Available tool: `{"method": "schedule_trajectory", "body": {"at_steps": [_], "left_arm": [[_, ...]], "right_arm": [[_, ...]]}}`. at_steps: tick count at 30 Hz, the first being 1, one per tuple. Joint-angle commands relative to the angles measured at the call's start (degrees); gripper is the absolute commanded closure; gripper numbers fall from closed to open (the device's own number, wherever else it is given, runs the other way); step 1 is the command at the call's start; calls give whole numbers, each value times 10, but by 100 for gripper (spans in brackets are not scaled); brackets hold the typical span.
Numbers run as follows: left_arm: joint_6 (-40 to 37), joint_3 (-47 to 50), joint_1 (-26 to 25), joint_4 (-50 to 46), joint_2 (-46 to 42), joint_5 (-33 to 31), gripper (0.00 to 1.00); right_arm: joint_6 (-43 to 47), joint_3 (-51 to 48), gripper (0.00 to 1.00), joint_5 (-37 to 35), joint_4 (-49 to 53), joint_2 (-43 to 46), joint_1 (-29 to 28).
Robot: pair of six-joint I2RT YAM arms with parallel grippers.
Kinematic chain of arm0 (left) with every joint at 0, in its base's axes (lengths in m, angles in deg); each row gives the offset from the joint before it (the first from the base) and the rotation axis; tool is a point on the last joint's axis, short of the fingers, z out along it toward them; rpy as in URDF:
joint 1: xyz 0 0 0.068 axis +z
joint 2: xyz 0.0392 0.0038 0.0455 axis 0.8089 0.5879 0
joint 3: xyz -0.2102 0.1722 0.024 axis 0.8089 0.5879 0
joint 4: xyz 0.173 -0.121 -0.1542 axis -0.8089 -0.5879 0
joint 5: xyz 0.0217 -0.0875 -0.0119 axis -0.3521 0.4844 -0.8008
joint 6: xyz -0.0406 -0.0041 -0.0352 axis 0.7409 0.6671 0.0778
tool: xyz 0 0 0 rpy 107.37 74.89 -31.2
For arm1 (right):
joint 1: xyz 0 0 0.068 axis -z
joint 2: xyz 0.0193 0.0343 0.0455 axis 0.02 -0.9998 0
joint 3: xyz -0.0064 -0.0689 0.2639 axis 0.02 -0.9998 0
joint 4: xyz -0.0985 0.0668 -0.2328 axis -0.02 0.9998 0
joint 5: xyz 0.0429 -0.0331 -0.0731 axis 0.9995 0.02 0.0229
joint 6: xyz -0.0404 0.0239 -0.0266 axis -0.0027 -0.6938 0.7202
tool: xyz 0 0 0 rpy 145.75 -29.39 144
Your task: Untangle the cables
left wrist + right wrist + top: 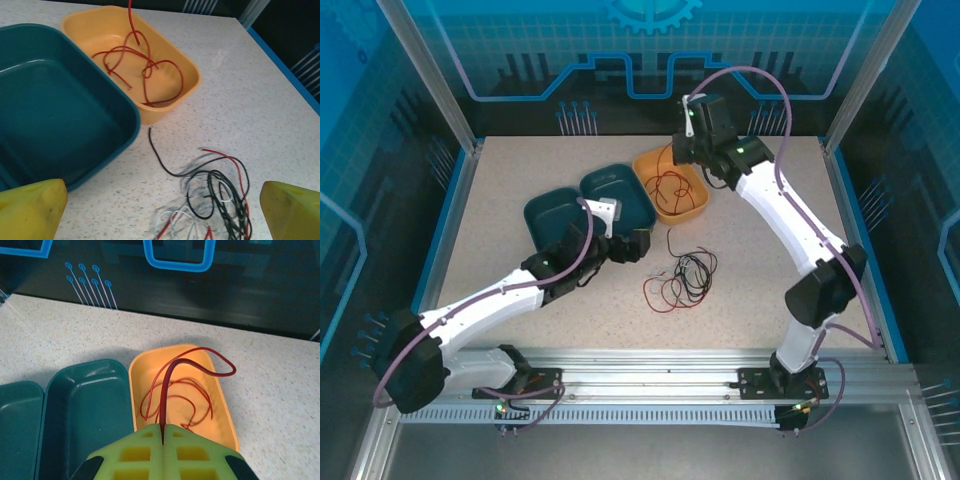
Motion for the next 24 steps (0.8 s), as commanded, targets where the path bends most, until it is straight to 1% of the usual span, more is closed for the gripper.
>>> {"method": "schedule_trajectory", "body": {"at_steps": [1,5,8,19,24], "left_arm": [[10,11,16,-7,-23,-13,1],[17,16,30,-4,-27,-10,1],[25,19,38,-5,-27,-7,1],[32,25,51,1,-17,4,1],[33,28,53,4,-11,4,1]], "right_arm": [[5,59,100,23,-4,-43,13],[0,103,100,30,11,-91,18],[-4,117,100,40,21,-115,22],[-17,106,100,71,27,-160,34],[-16,92,100,69,29,-172,35]]}}
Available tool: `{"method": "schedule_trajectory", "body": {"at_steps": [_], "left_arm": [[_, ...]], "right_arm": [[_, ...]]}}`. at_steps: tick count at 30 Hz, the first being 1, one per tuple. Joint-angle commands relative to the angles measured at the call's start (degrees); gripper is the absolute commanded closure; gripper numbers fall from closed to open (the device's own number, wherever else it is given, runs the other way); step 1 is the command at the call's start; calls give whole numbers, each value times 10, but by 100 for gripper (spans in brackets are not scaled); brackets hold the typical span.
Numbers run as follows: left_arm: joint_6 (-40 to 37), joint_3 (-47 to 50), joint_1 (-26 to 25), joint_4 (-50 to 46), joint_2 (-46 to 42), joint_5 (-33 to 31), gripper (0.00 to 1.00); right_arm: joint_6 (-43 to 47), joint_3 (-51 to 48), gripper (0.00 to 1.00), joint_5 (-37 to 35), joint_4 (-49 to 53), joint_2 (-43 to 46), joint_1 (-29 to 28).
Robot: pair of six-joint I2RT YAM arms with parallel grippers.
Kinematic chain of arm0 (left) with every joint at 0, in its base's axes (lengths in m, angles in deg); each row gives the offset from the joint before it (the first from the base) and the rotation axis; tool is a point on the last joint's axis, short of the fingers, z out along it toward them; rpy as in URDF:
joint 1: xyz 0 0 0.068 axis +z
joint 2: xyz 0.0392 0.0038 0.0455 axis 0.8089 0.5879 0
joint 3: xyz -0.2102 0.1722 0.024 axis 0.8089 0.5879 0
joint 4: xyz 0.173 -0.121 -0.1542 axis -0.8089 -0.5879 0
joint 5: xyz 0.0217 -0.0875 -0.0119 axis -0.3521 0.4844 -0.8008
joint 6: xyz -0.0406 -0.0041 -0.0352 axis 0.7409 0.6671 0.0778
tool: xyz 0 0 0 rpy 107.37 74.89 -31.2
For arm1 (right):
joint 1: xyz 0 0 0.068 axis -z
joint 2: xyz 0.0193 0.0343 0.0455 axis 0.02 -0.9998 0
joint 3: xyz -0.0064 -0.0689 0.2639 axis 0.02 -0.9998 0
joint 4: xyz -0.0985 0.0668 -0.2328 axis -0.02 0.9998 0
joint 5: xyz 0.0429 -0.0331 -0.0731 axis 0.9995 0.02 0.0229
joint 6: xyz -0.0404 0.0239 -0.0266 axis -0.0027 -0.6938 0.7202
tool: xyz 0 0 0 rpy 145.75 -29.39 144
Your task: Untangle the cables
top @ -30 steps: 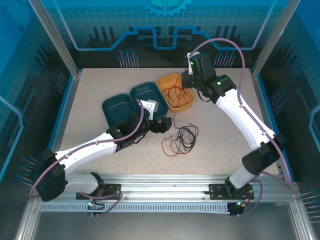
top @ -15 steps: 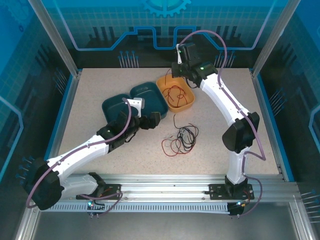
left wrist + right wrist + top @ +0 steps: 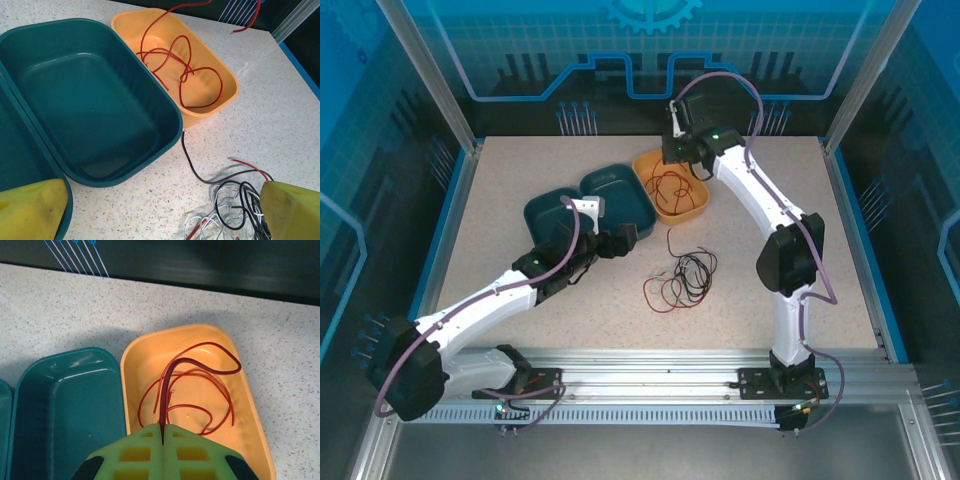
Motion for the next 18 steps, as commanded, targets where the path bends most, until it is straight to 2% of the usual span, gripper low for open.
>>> {"method": "schedule_trajectory", "body": {"at_steps": [1,18], "left_arm": [[9,9,6,9,5,5,1],[17,7,9,10,23,12,1]], "right_arm": [[-7,-6,100,8,8,-12,6],[-4,-59,100,5,6,-26,16]]}}
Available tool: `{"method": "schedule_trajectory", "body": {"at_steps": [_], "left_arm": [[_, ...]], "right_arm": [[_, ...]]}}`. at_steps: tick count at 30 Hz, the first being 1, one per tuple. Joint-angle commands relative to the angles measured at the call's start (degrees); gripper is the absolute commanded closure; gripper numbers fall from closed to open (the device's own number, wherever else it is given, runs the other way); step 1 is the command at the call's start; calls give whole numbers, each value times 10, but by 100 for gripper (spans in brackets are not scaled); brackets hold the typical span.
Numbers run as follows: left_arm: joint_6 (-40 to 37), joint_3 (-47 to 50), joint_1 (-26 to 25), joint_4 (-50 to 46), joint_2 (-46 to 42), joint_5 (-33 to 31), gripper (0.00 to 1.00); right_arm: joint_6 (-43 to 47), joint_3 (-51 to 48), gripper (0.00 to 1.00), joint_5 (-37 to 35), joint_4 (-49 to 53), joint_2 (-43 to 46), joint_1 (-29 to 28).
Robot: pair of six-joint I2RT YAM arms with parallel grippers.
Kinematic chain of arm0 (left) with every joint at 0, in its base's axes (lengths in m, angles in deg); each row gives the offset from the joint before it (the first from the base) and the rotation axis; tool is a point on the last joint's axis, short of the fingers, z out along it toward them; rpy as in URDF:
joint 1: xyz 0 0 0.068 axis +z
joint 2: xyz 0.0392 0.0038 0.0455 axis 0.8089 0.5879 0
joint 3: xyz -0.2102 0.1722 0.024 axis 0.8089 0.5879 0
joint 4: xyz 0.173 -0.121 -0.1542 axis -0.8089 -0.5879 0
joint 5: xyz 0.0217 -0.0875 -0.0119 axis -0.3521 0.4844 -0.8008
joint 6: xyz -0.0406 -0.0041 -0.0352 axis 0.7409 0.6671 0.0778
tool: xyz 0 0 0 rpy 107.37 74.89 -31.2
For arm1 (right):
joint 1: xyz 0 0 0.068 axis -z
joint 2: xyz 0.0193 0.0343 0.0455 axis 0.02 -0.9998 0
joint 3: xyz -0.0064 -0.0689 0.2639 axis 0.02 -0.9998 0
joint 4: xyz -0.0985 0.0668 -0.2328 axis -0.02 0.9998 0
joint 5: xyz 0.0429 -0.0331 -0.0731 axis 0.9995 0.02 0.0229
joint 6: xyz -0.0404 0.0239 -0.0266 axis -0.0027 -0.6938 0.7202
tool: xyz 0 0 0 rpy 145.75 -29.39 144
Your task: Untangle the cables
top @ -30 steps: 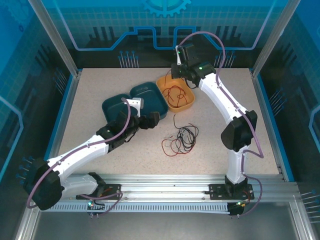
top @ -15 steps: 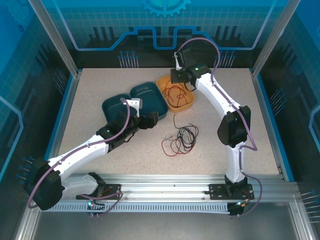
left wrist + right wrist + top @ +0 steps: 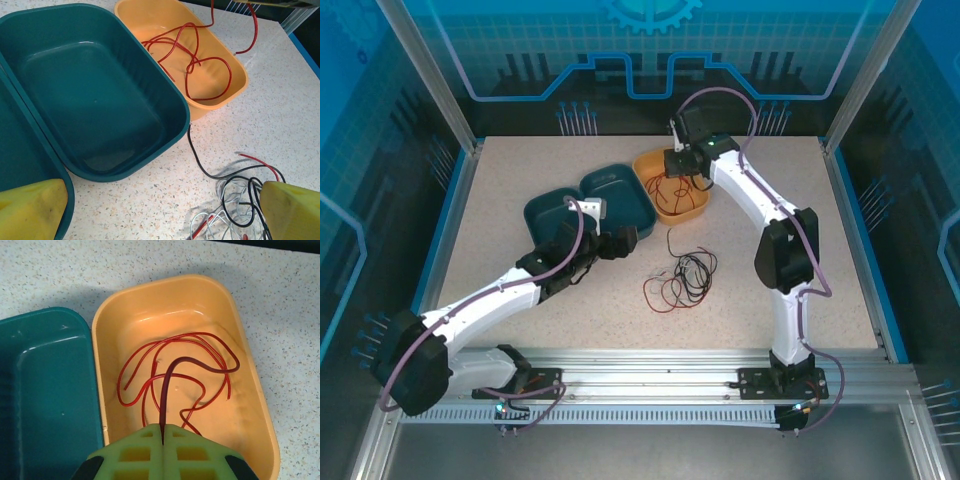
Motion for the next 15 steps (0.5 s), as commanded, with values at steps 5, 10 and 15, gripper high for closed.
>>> {"method": "schedule_trajectory", "body": {"at_steps": [5,10,15], "left_arm": [[15,3,6,8,6,9,1],[16,3,6,7,11,10,1],[18,-1,6,8,16,12,1]], "right_arm": [[-8,-20,100,16,-2,-19,8],[-13,-31,100,19,-7,-24,7],[-17,-34,100,23,-6,-34,6]]}}
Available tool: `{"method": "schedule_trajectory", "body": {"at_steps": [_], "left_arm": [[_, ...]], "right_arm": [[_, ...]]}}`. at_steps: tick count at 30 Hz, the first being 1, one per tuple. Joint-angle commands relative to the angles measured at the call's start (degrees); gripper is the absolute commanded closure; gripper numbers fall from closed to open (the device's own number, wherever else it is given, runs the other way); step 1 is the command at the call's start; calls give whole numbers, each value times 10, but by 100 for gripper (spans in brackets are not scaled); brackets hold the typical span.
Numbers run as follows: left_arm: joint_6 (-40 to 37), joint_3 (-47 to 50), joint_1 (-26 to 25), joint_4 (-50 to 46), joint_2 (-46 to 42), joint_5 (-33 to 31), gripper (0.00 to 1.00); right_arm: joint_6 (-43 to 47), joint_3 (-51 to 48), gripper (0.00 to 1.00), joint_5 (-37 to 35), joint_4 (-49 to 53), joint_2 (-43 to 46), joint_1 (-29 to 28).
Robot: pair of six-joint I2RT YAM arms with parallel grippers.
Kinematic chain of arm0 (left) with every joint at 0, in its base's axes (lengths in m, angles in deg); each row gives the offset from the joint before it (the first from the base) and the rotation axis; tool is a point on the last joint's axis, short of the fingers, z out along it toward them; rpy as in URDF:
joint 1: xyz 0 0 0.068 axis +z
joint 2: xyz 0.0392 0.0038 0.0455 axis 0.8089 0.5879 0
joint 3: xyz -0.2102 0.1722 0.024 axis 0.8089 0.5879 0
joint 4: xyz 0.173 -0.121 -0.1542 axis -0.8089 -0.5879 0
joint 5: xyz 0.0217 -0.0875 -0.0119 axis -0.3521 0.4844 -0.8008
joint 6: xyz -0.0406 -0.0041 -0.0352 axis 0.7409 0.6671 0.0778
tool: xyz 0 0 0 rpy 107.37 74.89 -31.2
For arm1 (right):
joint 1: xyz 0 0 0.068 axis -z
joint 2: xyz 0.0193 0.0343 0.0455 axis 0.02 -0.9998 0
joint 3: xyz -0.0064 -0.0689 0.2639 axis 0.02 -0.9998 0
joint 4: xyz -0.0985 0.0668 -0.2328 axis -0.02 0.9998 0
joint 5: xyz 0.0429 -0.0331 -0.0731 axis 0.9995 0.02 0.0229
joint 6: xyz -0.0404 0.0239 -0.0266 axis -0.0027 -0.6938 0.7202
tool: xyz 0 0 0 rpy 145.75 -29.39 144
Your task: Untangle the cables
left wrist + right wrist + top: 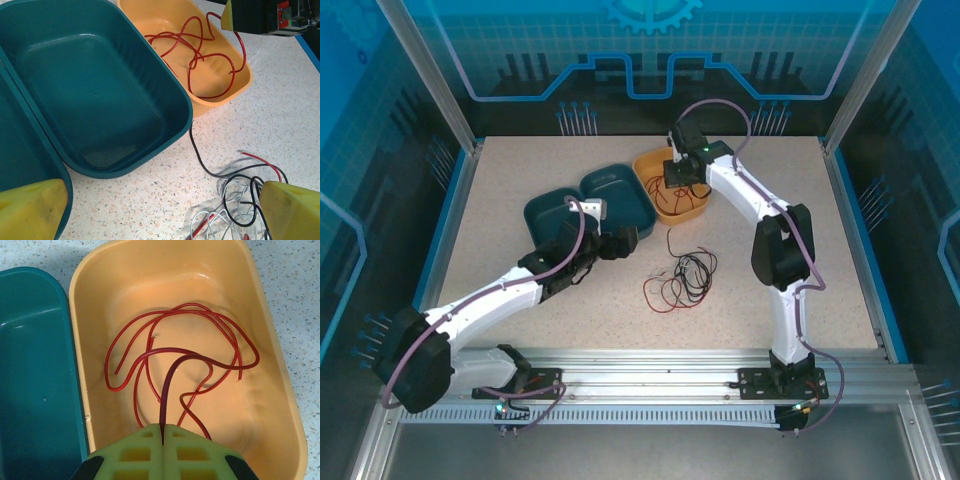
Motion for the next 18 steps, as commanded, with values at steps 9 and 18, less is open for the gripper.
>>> {"method": "schedule_trajectory", "body": {"at_steps": [9,18], "left_arm": [[4,-8,6,10,14,17,1],[-7,-14,7,-7,21,13,1]], "right_arm": [[-15,2,100,19,-10,-42,-4],[-6,14,100,9,-41,-88,-15]]}}
